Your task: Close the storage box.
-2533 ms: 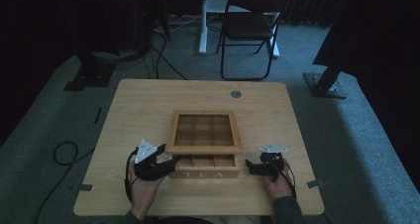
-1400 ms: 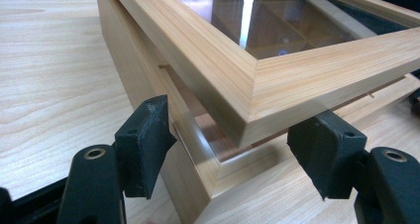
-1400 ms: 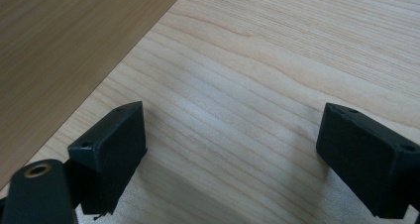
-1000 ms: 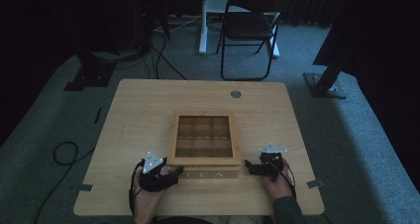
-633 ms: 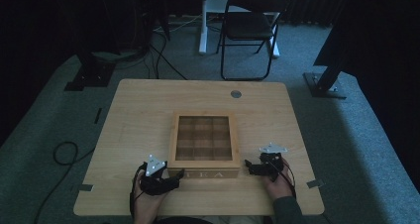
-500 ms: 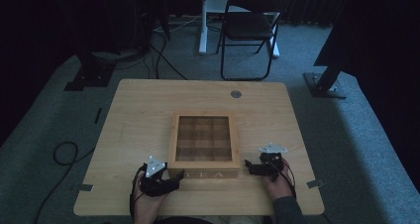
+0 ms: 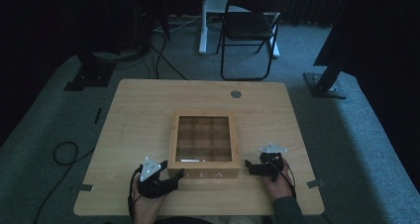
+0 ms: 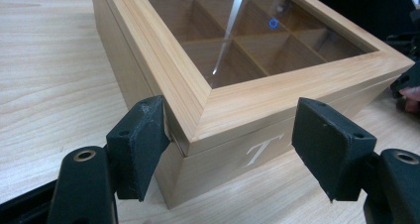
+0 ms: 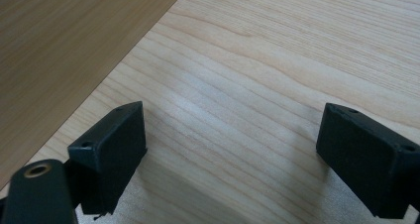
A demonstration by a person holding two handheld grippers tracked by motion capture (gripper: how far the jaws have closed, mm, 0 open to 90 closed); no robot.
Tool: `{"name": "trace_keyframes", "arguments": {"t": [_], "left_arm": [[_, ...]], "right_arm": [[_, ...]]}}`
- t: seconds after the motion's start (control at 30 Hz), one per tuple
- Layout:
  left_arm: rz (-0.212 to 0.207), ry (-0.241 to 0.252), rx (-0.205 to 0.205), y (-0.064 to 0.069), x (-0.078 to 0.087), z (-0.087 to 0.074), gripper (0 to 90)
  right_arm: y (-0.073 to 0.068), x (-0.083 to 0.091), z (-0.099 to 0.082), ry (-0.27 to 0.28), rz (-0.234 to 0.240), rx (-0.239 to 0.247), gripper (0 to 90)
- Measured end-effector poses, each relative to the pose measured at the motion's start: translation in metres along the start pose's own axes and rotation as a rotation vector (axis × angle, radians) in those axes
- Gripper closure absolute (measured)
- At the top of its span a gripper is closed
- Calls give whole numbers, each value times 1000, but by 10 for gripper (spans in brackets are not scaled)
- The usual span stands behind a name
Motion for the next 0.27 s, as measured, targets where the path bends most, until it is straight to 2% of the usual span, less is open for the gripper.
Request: {"name": "trace_keyframes", "arguments": {"t": [0.27], "left_arm": [[-11,40,4,-1,1,4,289]], "right_arm": [[0,0,0,0,0,0,115]]}}
Point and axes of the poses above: each handheld gripper's, and its own axes: x roughly backward along the jaws, z roughly out of its top, y roughly to its right, the point moved 9 cm from there along -x, roughly forward along the jaws, and after that the axes turned 11 degrees about z, right-handed, at the moved point
